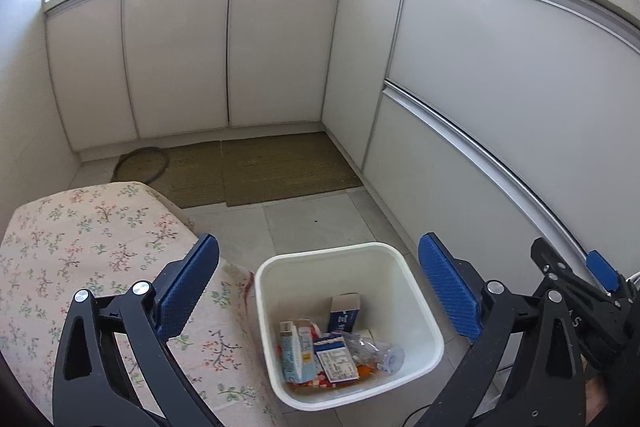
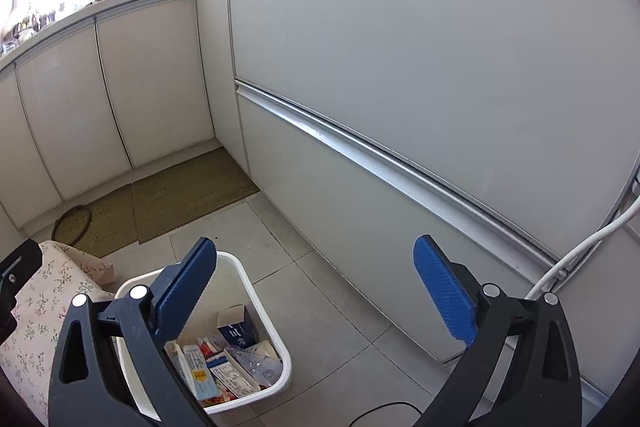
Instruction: Collect trash
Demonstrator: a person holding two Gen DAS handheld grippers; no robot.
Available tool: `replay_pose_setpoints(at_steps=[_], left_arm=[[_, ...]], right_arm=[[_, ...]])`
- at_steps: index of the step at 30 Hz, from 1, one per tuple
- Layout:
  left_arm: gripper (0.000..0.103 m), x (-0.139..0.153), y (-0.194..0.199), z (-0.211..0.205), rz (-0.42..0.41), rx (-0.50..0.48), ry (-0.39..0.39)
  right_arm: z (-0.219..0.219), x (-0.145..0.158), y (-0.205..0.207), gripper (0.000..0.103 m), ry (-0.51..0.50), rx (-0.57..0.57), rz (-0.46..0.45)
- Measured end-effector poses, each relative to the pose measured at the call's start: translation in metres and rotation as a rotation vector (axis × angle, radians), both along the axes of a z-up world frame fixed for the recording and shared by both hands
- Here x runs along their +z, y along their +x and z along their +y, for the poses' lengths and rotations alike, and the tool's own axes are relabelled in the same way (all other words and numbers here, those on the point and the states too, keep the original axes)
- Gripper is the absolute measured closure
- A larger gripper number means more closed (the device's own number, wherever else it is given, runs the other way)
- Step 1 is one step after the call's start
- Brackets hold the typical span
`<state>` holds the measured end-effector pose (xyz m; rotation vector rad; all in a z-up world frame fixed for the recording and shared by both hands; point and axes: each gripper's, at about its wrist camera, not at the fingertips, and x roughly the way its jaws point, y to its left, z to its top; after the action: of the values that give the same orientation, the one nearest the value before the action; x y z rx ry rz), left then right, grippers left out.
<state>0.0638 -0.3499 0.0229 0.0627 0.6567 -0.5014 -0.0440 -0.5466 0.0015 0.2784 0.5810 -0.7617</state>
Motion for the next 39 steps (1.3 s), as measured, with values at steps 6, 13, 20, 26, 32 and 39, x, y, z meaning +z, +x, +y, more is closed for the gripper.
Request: replay_pose_setpoints(at_steps=[6,13,20,26,32,39], left_arm=[[0.007,0.01,0.005,0.036,-0.014,0.085,-0.014],[0.007,0.015,0.006,0.078,0.0,0.133,0.004],[0.007,0.025,0.004,0.126,-0.036,0.199,0.034],[0.007,0.032,0.005,0.168,-0.049,0.269,0.037],[0.007,0.034,0.006,0.203,-0.05,0.322,0.043],[0.007,0.05,-0.006,0.238,-0.129,0.4,0.05]], right_arm=[[0.035,0.01,0.011,0.007,0.001,0.046,-0.028],[0.084,0.019,0.027,0.007,-0.025,0.143,-0.037],[0.13,0.027,0.038,0.007,-0.031,0.216,-0.076],[0.167,0.029,0.049,0.007,-0.036,0.264,-0.084],[0.202,0.03,0.059,0.007,-0.032,0.31,-0.083],[0.239,0.037,0.056,0.007,-0.009,0.377,-0.147]])
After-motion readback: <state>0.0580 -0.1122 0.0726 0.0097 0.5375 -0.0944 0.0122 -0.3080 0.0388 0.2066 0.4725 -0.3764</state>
